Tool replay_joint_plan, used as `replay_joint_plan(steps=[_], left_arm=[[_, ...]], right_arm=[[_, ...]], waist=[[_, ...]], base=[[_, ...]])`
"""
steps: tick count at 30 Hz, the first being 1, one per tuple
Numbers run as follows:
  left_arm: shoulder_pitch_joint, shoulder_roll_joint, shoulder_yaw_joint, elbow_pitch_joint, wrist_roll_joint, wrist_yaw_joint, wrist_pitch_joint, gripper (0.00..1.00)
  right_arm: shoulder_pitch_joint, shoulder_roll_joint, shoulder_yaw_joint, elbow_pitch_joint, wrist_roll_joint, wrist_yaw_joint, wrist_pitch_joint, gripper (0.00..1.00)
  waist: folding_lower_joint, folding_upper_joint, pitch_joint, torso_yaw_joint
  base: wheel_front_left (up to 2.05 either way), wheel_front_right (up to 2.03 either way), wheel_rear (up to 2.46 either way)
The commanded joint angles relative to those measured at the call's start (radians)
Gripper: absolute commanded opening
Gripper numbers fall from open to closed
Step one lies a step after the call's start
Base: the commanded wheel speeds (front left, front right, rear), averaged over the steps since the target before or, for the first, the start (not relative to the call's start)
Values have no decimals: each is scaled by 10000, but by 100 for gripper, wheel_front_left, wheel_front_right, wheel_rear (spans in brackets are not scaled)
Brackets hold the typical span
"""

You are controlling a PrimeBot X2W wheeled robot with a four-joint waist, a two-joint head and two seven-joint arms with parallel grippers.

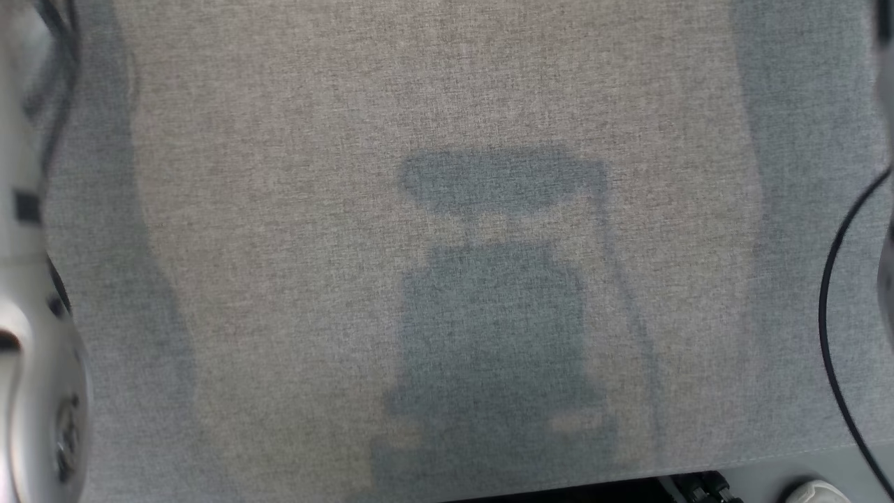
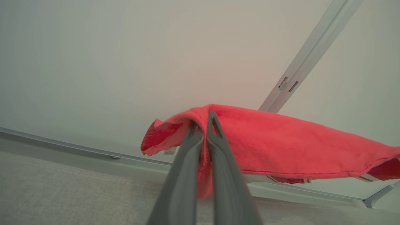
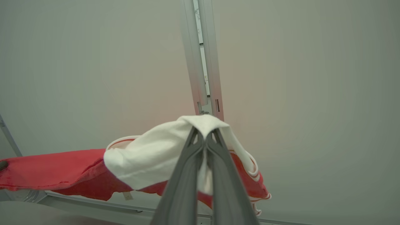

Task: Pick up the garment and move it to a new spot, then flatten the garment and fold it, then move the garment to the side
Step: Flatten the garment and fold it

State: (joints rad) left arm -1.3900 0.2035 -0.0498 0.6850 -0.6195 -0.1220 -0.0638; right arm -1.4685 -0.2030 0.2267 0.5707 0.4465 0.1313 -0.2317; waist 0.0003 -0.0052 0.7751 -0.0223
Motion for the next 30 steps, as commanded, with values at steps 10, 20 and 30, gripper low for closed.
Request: replay_joint_plan(steps=[10,20,30], left_arm=[[4945,1029,-1401,-2568,-1859,-87,648,0],[10811,1352,-1468,-6980,-2925,1011,1789,0],[15505,803,-1563,-10617,-3787,2448,2029,0]], right_arm=[[5327,-1845,1284,-2192,1859,-17,-258,0],[10413,-2053,163,-4061,2543,-17,-191,0],[15325,-1291,-1178,-6439,2741,-17,831,0]], waist=[[-3,52,-1087,31],[-3,52,-3447,-264],[-3,52,-4478,-549]], base=[[0,0,0],[0,0,0],[0,0,0]])
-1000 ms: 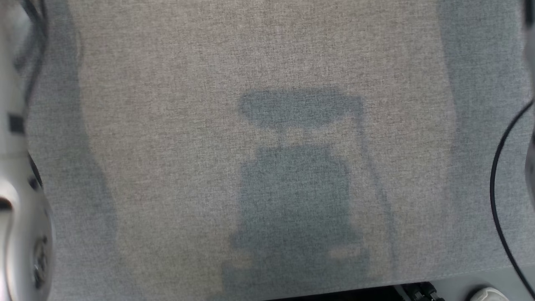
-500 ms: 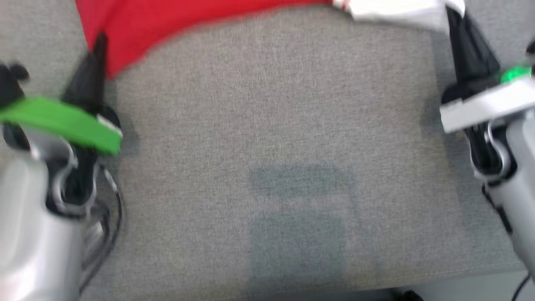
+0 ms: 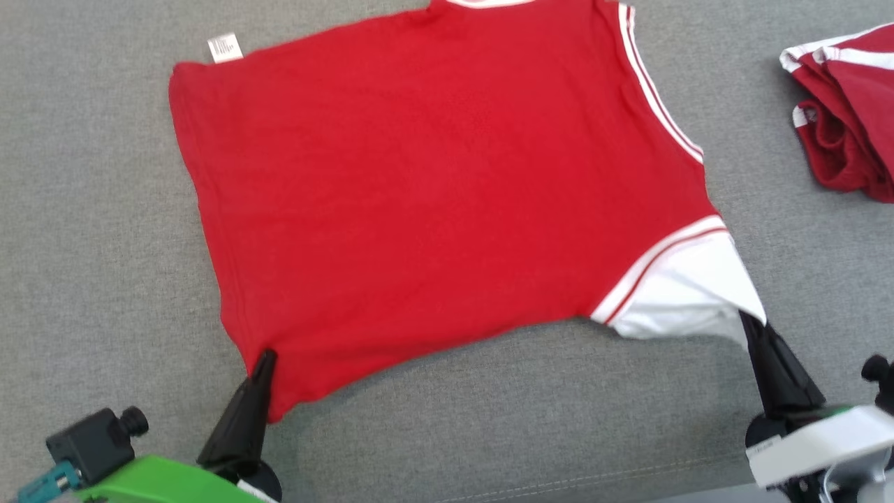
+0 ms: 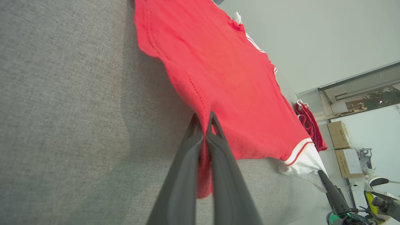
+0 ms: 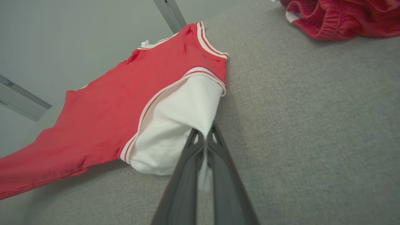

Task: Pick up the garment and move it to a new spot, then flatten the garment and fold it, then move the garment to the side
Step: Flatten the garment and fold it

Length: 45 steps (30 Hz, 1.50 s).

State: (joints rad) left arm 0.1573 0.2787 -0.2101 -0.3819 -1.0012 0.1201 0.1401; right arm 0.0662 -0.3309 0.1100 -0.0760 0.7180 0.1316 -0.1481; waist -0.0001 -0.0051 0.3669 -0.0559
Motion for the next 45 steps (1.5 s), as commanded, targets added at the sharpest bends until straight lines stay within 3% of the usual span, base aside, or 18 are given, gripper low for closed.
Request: replay_joint_plan(steps=[1,6,12,22,32,39,45], left_arm=[[341,-22,-12,-167,-84,99,6,0],[1272,-379,-272,-420,-326,410,1,0],[1257,-640,-380,-72,-649,618,208,0],[464,-486,-176,-284,-1266,1047,1100,0],[-356,-104,200,-496,-1570,1954,2002,0],[-1254,102,424,-148,-1535,2141,2240,0],[-2265,-101,397,909,-1840,2139,2521,0]], right_arm=[[403,123,-123,-210,90,-19,123,0],[1057,542,-391,-649,150,-15,659,0],[110,662,-519,-510,-51,-15,894,0],[-1502,353,-197,-290,305,-15,1692,0],[-3407,86,558,993,163,-13,1872,0],[-4641,-112,1097,2342,89,-13,1805,0],[-5567,-146,1539,3642,-40,-13,1647,0]], waist=[[1,51,-404,-220],[1,51,-255,-367],[1,51,-131,-397],[1,51,-129,-208],[1,51,86,-293],[1,51,3,-244],[1,51,-98,-78]], base=[[0,0,0],[0,0,0],[0,0,0],[0,0,0],[0,0,0],[0,0,0],[0,0,0]])
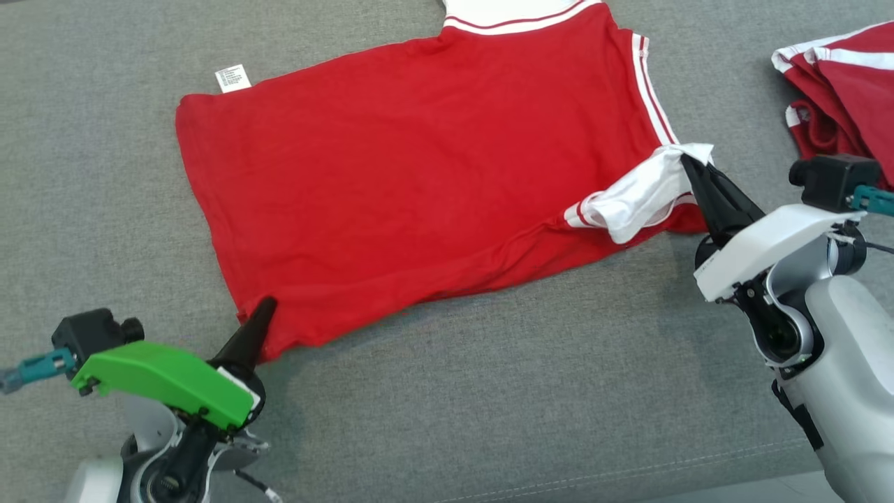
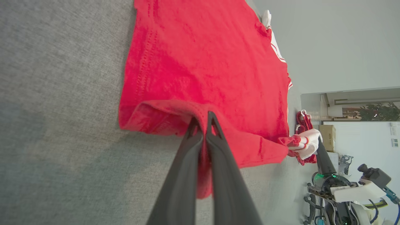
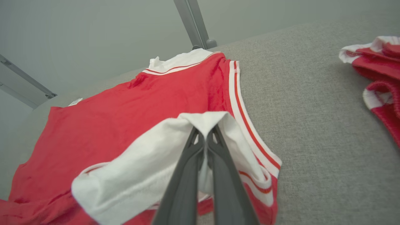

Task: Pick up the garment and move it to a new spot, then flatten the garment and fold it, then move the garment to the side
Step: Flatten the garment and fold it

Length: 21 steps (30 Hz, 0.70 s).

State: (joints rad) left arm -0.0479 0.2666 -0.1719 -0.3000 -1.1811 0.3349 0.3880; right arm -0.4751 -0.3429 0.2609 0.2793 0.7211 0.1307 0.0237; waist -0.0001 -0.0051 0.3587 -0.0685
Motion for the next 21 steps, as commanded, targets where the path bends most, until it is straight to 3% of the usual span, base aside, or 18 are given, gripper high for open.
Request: replay_joint_plan(steps=[1,12,13,14,15,16,17,18,19,21], left_arm=[[-387,-38,-15,295,-85,3,91,0],[-2018,-72,-338,2171,-52,-154,544,0],[-2026,-76,-332,2225,-41,-152,532,0],[-1993,-110,-334,2248,-82,-159,542,3],[-1925,-117,-331,2220,-99,-167,528,25],[-1818,-109,-318,2178,-91,-157,490,45],[-1706,-123,-244,2125,-95,-90,405,86],[-1706,-123,-244,2125,-95,-90,405,86],[-1609,-96,-193,2063,-45,-30,337,100],[-1444,-102,-41,1873,24,37,123,100]], right_arm=[[-288,-32,103,268,-97,-3,-119,0],[-1355,-121,935,1772,-158,-3,-670,0],[-1462,-105,965,1850,-184,-3,-837,25],[-1538,-107,1001,1948,-240,-3,-992,84],[-1596,-106,1038,2063,-288,-3,-1132,100],[-1663,-85,1079,2169,-322,-3,-1248,100],[-1745,-84,1105,2257,-363,-3,-1383,100],[-1745,-84,1105,2257,-363,-3,-1383,100],[-1831,-81,1124,2347,-365,-3,-1501,100],[-1916,-114,1158,2501,-365,-3,-1725,100]], waist=[[1,51,-3,89],[1,51,263,197],[1,51,276,162],[1,51,283,139],[1,51,285,120],[1,51,280,100],[1,51,279,83],[1,51,279,83],[1,51,278,66],[1,51,252,56]], base=[[0,0,0],[0,0,0],[0,0,0],[0,0,0],[0,0,0],[0,0,0],[0,0,0],[0,0,0],[0,0,0],[0,0,0]])
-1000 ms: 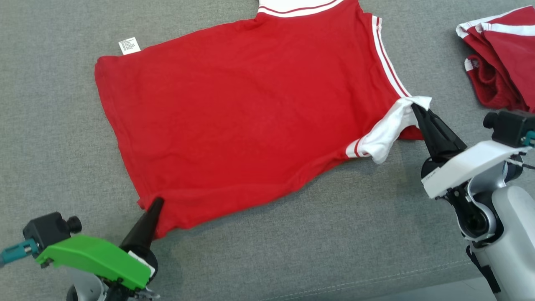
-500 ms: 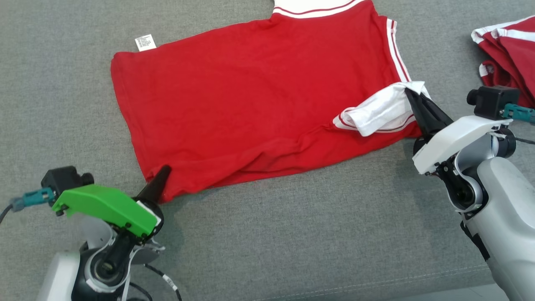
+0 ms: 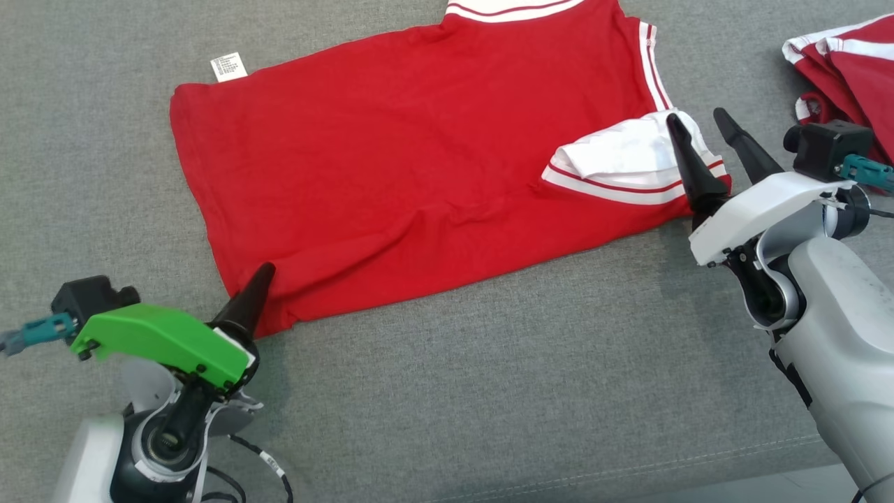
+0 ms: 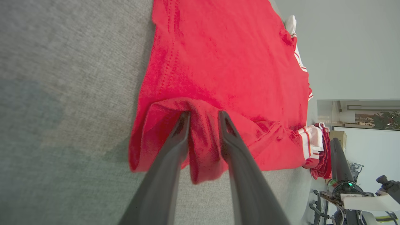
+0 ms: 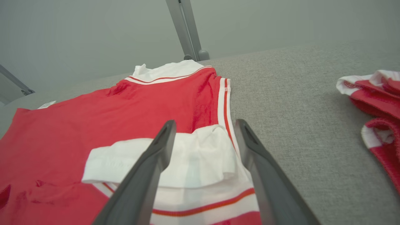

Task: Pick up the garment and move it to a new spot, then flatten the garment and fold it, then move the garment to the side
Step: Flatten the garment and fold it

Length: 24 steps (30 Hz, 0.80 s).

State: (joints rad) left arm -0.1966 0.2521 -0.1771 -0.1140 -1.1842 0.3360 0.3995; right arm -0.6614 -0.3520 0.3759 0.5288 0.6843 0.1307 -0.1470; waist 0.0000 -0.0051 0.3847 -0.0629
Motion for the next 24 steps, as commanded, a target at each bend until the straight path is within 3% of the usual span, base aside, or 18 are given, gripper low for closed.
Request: replay_joint_plan(steps=[1,7,12,18,24], left_arm=[[143,21,94,-104,73,62,-103,100],[894,84,334,-920,735,-34,-1185,100],[1471,214,-226,-1306,2112,-382,-2334,100],[1860,551,-1283,-801,4264,-538,-3717,100],[1376,251,-2019,252,5199,-386,-4142,100]], right_arm=[[-59,-45,3,64,36,-3,-128,100],[247,-386,47,62,-304,-3,-776,100],[862,-726,-272,-253,-1360,-5,-1111,100],[1962,-655,-787,-562,-2475,-5,-1169,100],[2410,-529,-1307,-430,-3190,-5,-448,100]], waist=[[0,51,-38,-2],[0,51,-378,19],[0,51,-819,67],[0,51,-1352,109],[0,51,-1236,272]], base=[[0,0,0],[0,0,0],[0,0,0],[0,0,0],[0,0,0]])
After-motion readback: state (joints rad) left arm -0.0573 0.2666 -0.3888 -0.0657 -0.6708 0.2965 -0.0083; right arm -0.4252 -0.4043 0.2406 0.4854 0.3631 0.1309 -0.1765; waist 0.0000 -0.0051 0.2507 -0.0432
